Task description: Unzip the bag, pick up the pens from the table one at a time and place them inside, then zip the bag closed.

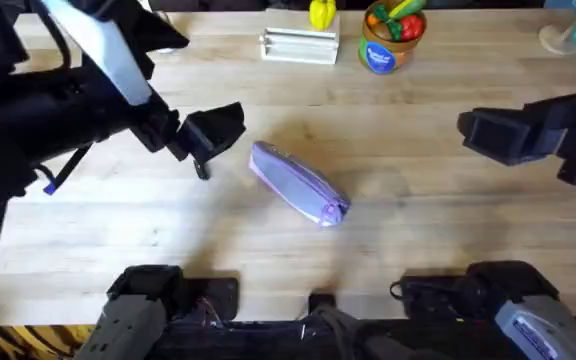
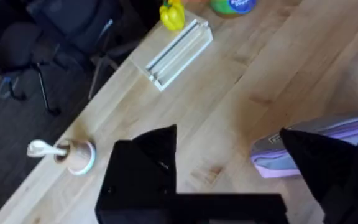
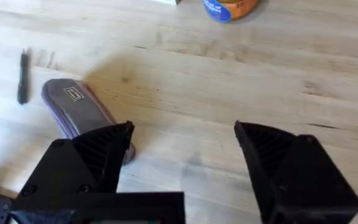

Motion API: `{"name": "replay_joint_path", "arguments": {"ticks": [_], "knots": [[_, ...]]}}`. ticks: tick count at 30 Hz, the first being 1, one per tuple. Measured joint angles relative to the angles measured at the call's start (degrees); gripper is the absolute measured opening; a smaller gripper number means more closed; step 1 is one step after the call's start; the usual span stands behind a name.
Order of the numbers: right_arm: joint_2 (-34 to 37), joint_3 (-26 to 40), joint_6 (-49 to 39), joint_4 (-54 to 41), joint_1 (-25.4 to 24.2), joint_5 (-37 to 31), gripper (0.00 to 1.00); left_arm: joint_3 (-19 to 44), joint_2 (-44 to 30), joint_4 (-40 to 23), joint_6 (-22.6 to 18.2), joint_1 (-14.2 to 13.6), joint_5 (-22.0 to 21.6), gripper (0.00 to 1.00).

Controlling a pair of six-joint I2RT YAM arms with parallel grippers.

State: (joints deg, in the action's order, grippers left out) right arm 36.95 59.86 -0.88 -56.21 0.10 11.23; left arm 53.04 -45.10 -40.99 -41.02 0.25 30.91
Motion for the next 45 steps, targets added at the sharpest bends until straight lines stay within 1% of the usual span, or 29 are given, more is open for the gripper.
{"name": "replay_joint_path", "arguments": {"ticks": [3, 5, 9, 13, 15, 18, 20, 23, 26, 31, 33, 35, 36, 38, 45], "knots": [[0.02, 0.0, 0.0, 0.0, 0.0, 1.66, 0.992, 0.39, -0.79, -0.2, -3.63, -0.02, 4.35, 0.992], [0.02, 0.0, 0.01, 0.23, 0.0, 2.19, 0.992, 0.83, -2.17, -0.77, -5.27, -0.02, 6.3, 0.992], [0.0, 0.0, 0.0, 2.07, 0.0, 2.64, 0.992, 3.39, -8.13, -2.72, -6.92, -0.02, 8.98, 0.991], [0.0, 0.0, 0.0, 4.74, 0.0, 3.01, 0.992, 8.43, -17.4, -8.29, -8.91, -0.38, 10.04, 0.991], [0.02, 0.0, 0.0, 5.84, 0.0, 3.05, 0.992, 11.73, -22.06, -12.62, -11.67, -1.11, 10.11, 0.991], [0.02, 0.0, 0.0, 7.13, 0.0, 3.05, 0.992, 16.42, -28.26, -20.27, -19.25, -2.45, 10.14, 0.991], [0.0, 0.0, 0.0, 7.41, 0.0, 3.05, 0.992, 18.21, -31.28, -24.71, -25.48, -3.0, 9.61, 0.994], [0.02, 0.0, 0.0, 7.39, 0.0, 3.05, 0.992, 18.95, -34.65, -28.23, -34.49, -3.13, 8.35, 0.991], [0.0, 0.0, 0.0, 7.39, 0.0, 3.05, 0.992, 18.99, -37.74, -30.79, -42.48, -3.1, 8.05, 0.99], [0.01, 0.0, 0.0, 7.39, 0.0, 3.05, 0.992, 19.01, -42.82, -34.62, -53.61, -3.13, 8.8, 0.991], [0.02, 0.0, 0.0, 7.41, 0.0, 3.05, 0.992, 19.01, -44.38, -34.55, -56.62, -3.13, 8.95, 0.993], [0.02, 0.0, 0.0, 7.39, 0.0, 3.05, 0.992, 19.01, -45.78, -32.81, -58.5, -3.13, 8.54, 0.994], [0.01, 0.0, 0.0, 7.39, 0.0, 3.05, 0.992, 19.01, -48.07, -30.6, -60.39, -3.13, 7.02, 0.994], [0.02, 0.0, 0.0, 7.39, 0.0, 3.05, 0.992, 19.01, -49.53, -30.43, -61.03, -3.11, 6.52, 0.993], [0.01, 0.0, 0.01, 7.39, 0.0, 3.05, 0.992, 19.02, -54.1, -28.17, -61.96, -3.9, 7.25, 0.994]]}}
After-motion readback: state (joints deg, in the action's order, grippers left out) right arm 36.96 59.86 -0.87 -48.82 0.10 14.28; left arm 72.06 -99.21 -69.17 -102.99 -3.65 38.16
